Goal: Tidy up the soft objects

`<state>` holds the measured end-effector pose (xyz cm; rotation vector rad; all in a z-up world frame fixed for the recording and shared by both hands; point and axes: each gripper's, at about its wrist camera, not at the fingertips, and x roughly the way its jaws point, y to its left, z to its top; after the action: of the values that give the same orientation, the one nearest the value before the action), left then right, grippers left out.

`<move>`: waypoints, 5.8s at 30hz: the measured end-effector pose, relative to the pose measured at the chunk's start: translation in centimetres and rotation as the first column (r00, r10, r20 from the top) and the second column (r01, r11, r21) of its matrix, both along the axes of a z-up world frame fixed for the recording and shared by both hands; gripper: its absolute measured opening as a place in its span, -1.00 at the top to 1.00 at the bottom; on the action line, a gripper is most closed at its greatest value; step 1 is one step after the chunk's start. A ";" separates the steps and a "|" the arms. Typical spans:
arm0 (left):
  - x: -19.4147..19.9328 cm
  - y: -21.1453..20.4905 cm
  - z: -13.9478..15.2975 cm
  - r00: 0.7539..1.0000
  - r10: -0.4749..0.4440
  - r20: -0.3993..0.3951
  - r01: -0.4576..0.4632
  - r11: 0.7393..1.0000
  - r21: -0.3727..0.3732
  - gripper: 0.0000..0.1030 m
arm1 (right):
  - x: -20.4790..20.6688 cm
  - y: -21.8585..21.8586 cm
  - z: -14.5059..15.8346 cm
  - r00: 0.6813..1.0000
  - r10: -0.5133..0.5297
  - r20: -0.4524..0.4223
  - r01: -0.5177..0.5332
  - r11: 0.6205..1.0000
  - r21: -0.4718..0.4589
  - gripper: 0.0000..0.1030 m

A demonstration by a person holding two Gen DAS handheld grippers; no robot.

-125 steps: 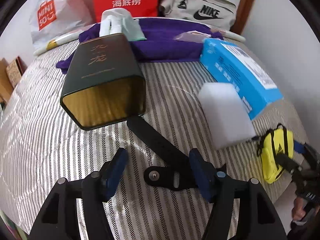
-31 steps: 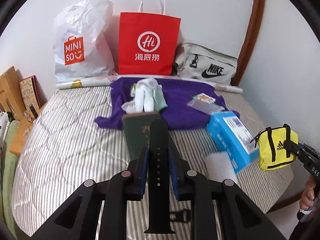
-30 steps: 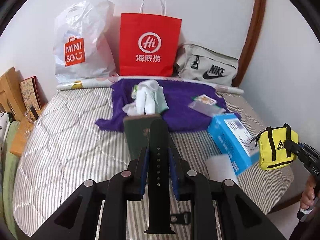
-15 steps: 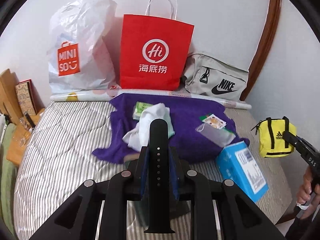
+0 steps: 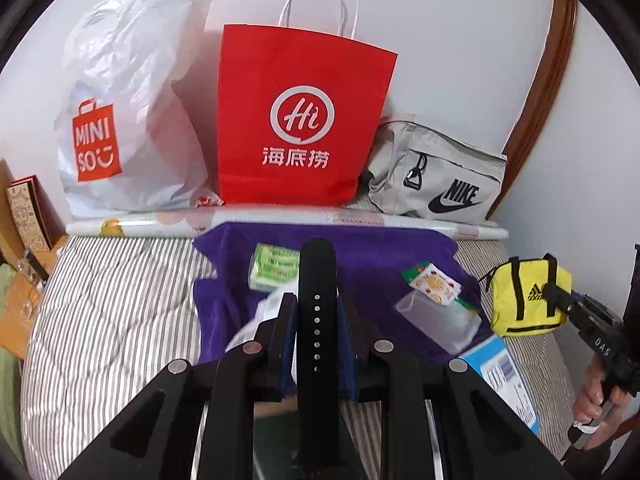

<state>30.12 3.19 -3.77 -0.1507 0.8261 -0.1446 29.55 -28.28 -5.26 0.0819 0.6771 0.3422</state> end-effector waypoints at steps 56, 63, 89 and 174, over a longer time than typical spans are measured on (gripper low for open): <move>-3.5 0.7 -2.8 0.991 0.003 -0.137 0.006 0.998 0.064 0.09 | -4.1 2.7 -3.0 0.984 0.035 -0.177 -0.045 0.998 -0.053 -0.13; -10.2 0.9 -2.2 0.995 0.003 -0.103 0.001 0.999 0.041 -0.01 | -11.6 4.3 -2.9 0.979 0.083 -0.186 -0.094 0.994 -0.053 -0.13; -18.0 4.7 -8.8 0.985 -0.001 -0.175 0.002 1.000 0.005 -0.02 | -16.8 10.6 -10.4 0.959 -0.026 -0.281 0.012 0.999 -0.050 -0.28; -22.3 -6.2 -8.4 0.962 -0.236 -0.136 0.252 0.960 0.117 0.60 | -22.5 -0.7 -9.7 0.983 -0.016 -0.185 -0.001 0.995 -0.095 0.04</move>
<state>7.81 -3.00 -12.22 0.0710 0.9714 -0.3149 7.09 -28.98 -15.01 0.0255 0.8766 0.2968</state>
